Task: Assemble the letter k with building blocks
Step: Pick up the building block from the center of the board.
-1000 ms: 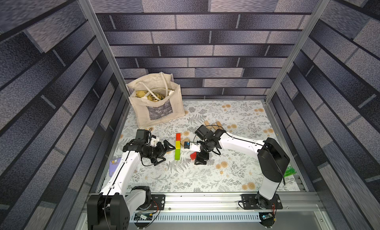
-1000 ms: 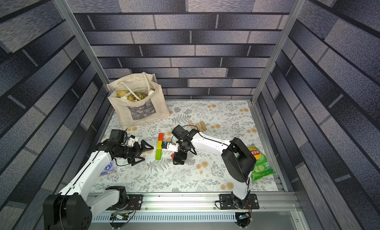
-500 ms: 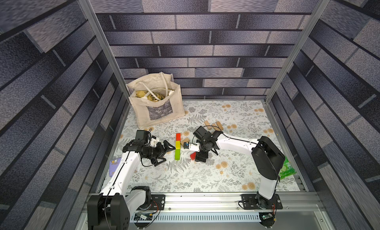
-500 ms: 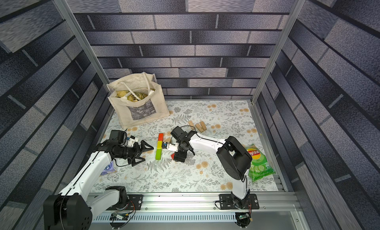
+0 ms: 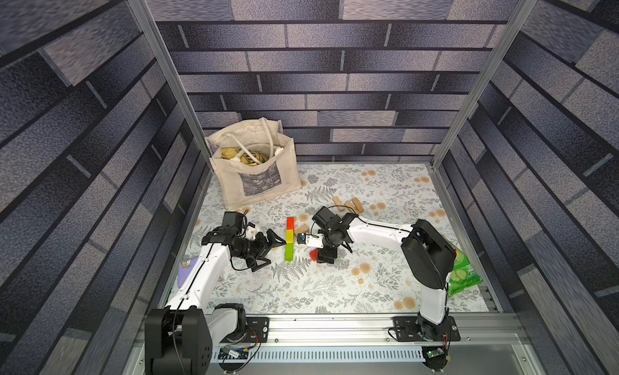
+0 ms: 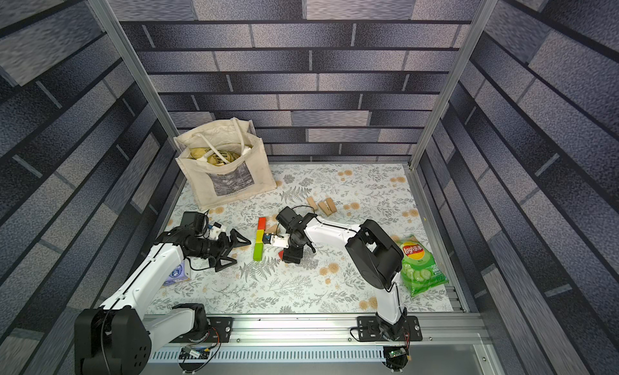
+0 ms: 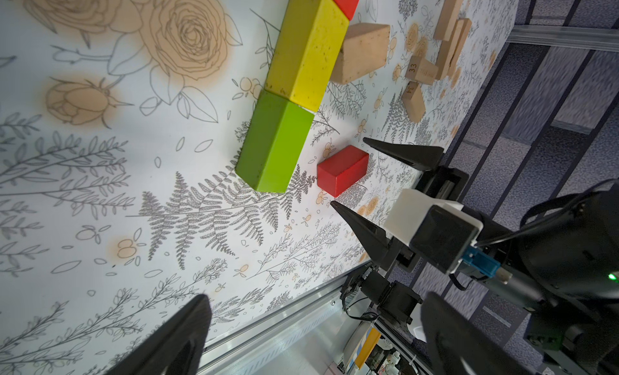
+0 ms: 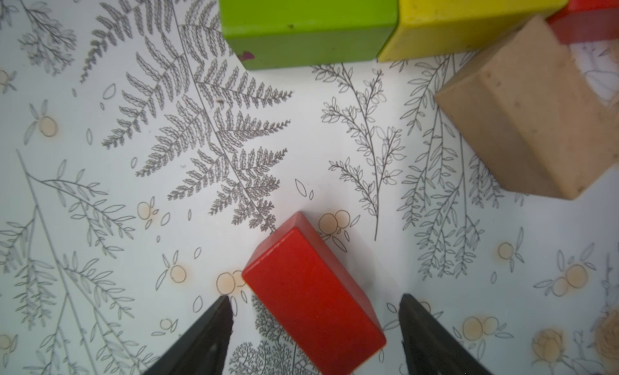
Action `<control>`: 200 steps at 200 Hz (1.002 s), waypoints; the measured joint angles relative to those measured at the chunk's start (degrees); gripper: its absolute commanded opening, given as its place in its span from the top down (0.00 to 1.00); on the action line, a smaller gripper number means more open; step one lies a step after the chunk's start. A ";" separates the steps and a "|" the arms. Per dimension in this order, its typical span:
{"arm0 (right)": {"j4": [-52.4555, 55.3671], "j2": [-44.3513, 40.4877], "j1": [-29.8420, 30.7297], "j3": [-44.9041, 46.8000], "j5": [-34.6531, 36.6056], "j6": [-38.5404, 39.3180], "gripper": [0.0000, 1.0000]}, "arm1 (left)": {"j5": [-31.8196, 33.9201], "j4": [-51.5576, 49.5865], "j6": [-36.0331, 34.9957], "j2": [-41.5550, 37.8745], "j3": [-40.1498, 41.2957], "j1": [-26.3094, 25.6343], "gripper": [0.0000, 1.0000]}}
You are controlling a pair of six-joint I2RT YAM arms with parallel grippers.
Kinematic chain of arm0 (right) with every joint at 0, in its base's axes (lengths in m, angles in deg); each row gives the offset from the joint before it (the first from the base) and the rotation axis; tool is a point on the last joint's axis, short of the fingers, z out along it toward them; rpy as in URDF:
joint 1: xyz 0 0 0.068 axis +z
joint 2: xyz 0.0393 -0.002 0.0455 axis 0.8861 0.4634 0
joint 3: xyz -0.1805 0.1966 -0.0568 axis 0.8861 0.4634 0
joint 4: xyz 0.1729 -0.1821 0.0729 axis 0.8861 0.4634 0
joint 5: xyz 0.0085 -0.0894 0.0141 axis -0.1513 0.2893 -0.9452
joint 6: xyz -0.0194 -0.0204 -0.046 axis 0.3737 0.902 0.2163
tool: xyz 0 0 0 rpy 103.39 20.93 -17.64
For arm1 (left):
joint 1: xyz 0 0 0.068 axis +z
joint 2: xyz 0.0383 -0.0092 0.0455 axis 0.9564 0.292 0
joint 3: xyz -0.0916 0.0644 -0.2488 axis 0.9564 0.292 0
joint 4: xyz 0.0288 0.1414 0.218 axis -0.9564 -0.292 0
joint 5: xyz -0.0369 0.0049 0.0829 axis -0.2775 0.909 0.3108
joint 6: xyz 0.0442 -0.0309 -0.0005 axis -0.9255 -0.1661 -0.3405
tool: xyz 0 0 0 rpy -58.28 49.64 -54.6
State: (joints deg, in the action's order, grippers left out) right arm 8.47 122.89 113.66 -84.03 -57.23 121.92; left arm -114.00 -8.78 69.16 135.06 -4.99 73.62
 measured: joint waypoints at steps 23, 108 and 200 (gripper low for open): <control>0.02 0.00 0.00 -0.04 -0.35 -0.55 0.40 | 0.02 -0.02 -0.48 0.42 0.00 0.00 0.00; 0.04 0.37 0.00 -0.31 -0.74 -1.60 0.66 | 0.44 -0.09 -0.87 0.37 -0.37 0.00 0.00; -0.44 0.39 0.04 -0.39 0.07 -12.94 0.68 | 3.91 -2.56 -5.14 3.87 -6.62 0.04 0.00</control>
State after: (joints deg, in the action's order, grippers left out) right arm 8.03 123.29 113.70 -84.42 -57.16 108.98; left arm -110.09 -11.34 64.02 138.93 -11.61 73.67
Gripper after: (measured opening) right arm 0.334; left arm 0.997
